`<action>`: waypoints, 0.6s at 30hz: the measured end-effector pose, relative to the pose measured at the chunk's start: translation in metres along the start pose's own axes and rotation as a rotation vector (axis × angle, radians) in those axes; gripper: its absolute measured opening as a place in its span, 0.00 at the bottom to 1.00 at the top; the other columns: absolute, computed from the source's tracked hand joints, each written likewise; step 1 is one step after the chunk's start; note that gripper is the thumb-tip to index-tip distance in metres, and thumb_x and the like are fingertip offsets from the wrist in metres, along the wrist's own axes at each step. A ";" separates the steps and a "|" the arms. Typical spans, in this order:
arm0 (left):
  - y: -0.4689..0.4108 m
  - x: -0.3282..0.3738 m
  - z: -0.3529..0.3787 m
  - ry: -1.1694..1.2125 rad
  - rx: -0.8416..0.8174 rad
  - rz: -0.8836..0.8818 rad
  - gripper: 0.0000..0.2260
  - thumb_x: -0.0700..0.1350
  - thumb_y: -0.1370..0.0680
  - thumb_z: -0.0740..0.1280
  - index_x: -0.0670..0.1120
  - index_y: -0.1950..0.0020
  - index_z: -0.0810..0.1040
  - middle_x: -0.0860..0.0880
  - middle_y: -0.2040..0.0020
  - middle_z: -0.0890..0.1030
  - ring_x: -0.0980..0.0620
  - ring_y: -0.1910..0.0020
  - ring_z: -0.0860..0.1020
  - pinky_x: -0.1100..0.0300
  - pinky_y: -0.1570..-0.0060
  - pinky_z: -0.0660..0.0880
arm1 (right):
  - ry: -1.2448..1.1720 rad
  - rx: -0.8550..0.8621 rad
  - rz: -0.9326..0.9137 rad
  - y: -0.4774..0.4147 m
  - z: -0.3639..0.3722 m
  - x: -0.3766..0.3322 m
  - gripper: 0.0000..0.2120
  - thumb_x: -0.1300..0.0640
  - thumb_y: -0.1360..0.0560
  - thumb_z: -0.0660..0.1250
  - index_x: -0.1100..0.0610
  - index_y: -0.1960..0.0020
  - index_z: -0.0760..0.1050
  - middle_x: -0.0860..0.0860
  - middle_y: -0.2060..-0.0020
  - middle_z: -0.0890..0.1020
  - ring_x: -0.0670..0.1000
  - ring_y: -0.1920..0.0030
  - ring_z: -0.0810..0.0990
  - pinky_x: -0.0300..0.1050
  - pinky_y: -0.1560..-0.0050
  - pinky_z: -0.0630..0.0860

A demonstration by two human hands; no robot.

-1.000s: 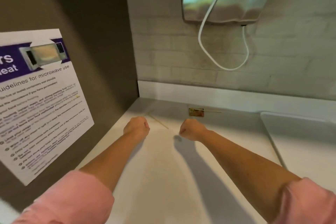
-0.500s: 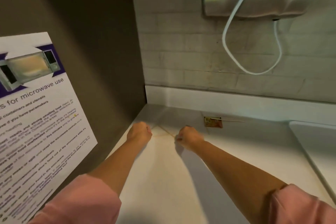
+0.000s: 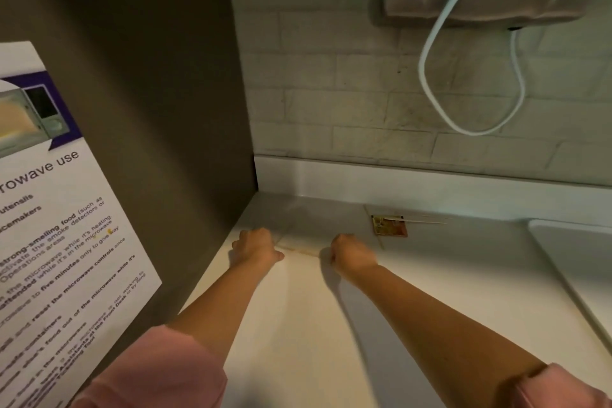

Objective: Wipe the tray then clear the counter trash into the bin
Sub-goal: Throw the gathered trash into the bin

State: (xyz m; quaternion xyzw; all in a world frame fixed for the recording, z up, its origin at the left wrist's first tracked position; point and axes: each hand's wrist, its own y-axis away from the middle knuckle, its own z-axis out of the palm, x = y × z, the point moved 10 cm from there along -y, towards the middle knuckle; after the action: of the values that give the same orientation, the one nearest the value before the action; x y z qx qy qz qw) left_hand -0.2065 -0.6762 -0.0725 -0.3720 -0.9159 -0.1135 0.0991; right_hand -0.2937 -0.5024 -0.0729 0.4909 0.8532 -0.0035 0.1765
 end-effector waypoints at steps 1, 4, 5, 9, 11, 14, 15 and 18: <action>-0.001 0.000 -0.001 -0.001 0.014 0.000 0.18 0.54 0.28 0.71 0.48 0.42 0.79 0.45 0.42 0.77 0.44 0.42 0.74 0.53 0.44 0.73 | 0.027 -0.011 -0.007 0.001 0.000 -0.001 0.12 0.61 0.22 0.58 0.61 0.41 0.75 0.58 0.44 0.78 0.57 0.43 0.77 0.44 0.50 0.72; -0.002 0.003 0.000 -0.003 0.034 -0.001 0.13 0.51 0.28 0.71 0.47 0.47 0.81 0.46 0.45 0.80 0.45 0.45 0.76 0.53 0.47 0.73 | 0.099 -0.059 -0.004 0.004 -0.001 0.001 0.15 0.62 0.22 0.57 0.62 0.38 0.73 0.58 0.41 0.76 0.57 0.39 0.75 0.47 0.41 0.73; -0.001 0.004 0.001 0.003 0.032 -0.006 0.12 0.49 0.28 0.71 0.47 0.47 0.81 0.45 0.46 0.80 0.44 0.45 0.77 0.53 0.47 0.74 | 0.121 -0.085 0.008 0.004 0.001 0.003 0.15 0.62 0.22 0.58 0.62 0.37 0.73 0.58 0.41 0.76 0.57 0.39 0.75 0.47 0.41 0.74; 0.000 0.012 0.006 -0.066 0.021 0.002 0.08 0.41 0.24 0.66 0.43 0.46 0.79 0.44 0.46 0.79 0.43 0.47 0.78 0.54 0.50 0.74 | 0.181 -0.158 0.091 0.010 0.006 0.016 0.17 0.58 0.23 0.60 0.64 0.37 0.72 0.58 0.43 0.77 0.56 0.42 0.77 0.45 0.44 0.74; 0.003 0.018 0.011 -0.122 0.001 0.037 0.09 0.40 0.23 0.62 0.42 0.45 0.78 0.43 0.46 0.79 0.44 0.47 0.78 0.55 0.50 0.74 | 0.179 -0.184 0.107 0.013 0.007 0.020 0.17 0.57 0.24 0.60 0.64 0.38 0.72 0.57 0.45 0.78 0.56 0.44 0.77 0.44 0.43 0.75; 0.009 0.023 0.020 -0.118 -0.039 0.054 0.11 0.40 0.22 0.59 0.40 0.43 0.77 0.43 0.45 0.78 0.45 0.46 0.77 0.56 0.51 0.74 | 0.162 -0.187 0.111 0.019 0.005 0.027 0.17 0.59 0.26 0.63 0.64 0.38 0.73 0.56 0.44 0.78 0.55 0.44 0.78 0.44 0.43 0.75; 0.010 0.023 0.021 -0.067 -0.041 0.034 0.12 0.40 0.22 0.59 0.39 0.43 0.77 0.42 0.44 0.79 0.44 0.46 0.78 0.56 0.50 0.74 | 0.133 -0.181 0.108 0.021 0.004 0.030 0.17 0.60 0.25 0.62 0.64 0.38 0.72 0.56 0.44 0.78 0.55 0.44 0.78 0.44 0.44 0.75; 0.013 0.024 0.015 0.215 -0.006 -0.017 0.12 0.40 0.20 0.57 0.36 0.40 0.72 0.39 0.44 0.77 0.41 0.45 0.77 0.54 0.50 0.74 | -0.040 -0.132 0.098 0.021 -0.005 0.033 0.14 0.61 0.20 0.57 0.63 0.38 0.71 0.58 0.43 0.78 0.56 0.42 0.77 0.43 0.46 0.73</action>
State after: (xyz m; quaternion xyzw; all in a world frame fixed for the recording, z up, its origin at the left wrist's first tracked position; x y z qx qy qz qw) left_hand -0.2155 -0.6466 -0.0791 -0.3504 -0.9027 -0.1564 0.1947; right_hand -0.2926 -0.4628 -0.0747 0.5192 0.8228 0.0514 0.2254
